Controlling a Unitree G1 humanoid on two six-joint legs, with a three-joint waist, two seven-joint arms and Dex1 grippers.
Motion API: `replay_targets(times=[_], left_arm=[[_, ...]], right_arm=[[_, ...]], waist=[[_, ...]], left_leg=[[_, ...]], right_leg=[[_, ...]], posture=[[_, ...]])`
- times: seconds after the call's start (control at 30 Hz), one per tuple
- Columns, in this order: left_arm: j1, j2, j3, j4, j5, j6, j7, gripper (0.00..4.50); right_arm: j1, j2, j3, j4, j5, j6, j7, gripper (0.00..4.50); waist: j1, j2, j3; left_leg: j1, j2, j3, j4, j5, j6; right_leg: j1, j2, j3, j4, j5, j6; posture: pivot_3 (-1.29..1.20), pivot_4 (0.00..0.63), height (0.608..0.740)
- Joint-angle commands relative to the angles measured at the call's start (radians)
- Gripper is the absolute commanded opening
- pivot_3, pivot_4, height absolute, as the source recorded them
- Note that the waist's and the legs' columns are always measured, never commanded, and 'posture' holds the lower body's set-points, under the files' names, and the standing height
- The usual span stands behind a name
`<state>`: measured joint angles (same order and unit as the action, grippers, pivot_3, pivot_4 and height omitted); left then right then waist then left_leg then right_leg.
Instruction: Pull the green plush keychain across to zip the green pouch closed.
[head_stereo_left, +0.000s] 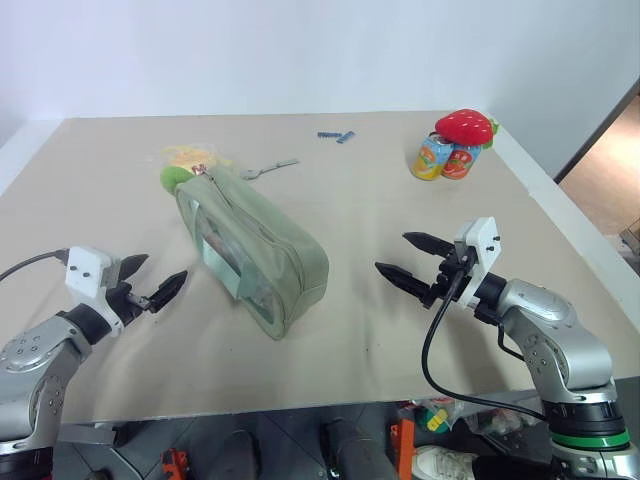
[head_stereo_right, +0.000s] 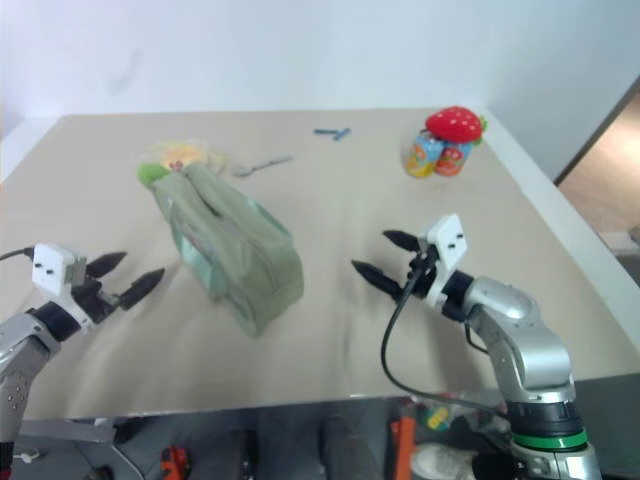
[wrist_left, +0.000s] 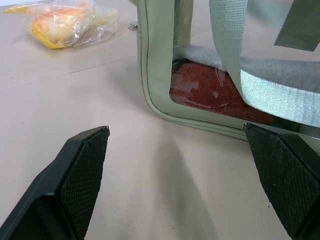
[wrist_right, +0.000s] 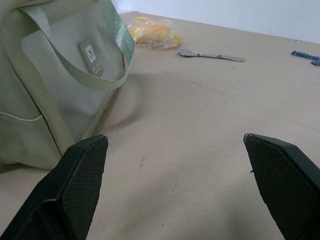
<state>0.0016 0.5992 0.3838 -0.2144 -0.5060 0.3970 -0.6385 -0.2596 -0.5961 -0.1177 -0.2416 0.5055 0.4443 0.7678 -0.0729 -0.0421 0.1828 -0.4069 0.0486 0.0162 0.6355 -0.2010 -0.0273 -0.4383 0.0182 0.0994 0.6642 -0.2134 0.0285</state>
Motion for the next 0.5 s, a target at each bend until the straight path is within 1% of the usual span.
replay_targets(times=[0.03,0.13,0.37,0.5], left_arm=[[0.003,0.013,0.005,-0.047,-0.041,0.013,-0.033,4.45],[0.014,0.025,-0.001,-0.075,-0.097,0.034,-0.1,4.45],[0.005,0.053,0.002,-0.07,-0.117,0.037,-0.158,4.45],[0.01,0.089,0.034,-0.079,-0.143,0.022,-0.216,4.45]], right_arm=[[-0.005,-0.009,-0.009,-0.011,-0.009,-0.037,0.017,4.5],[-0.014,-0.005,-0.007,0.009,-0.021,-0.059,0.026,4.5],[-0.022,-0.005,-0.008,0.014,-0.024,-0.058,0.034,4.5],[-0.024,-0.01,-0.013,0.008,-0.017,-0.044,0.038,4.5]], waist=[[0.0,0.0,0.0],[0.0,0.0,0.0],[-0.001,0.0,0.0],[-0.001,0.0,0.0]], left_leg=[[0.0,0.0,0.0,0.0,0.0,0.0],[0.0,0.0,0.0,0.0,0.0,0.0],[0.0,0.0,0.0,0.0,0.0,0.0],[0.0,0.0,0.0,0.0,0.0,0.0]], right_leg=[[0.0,0.0,0.0,0.0,0.0,0.0],[0.0,0.0,0.0,0.0,0.0,0.0],[0.0,0.0,0.0,0.0,0.0,0.0],[0.0,0.0,0.0,0.0,0.0,0.0]], posture=[[0.0,0.15,0.74],[0.0,0.15,0.74],[0.0,0.15,0.74],[0.0,0.15,0.74]])
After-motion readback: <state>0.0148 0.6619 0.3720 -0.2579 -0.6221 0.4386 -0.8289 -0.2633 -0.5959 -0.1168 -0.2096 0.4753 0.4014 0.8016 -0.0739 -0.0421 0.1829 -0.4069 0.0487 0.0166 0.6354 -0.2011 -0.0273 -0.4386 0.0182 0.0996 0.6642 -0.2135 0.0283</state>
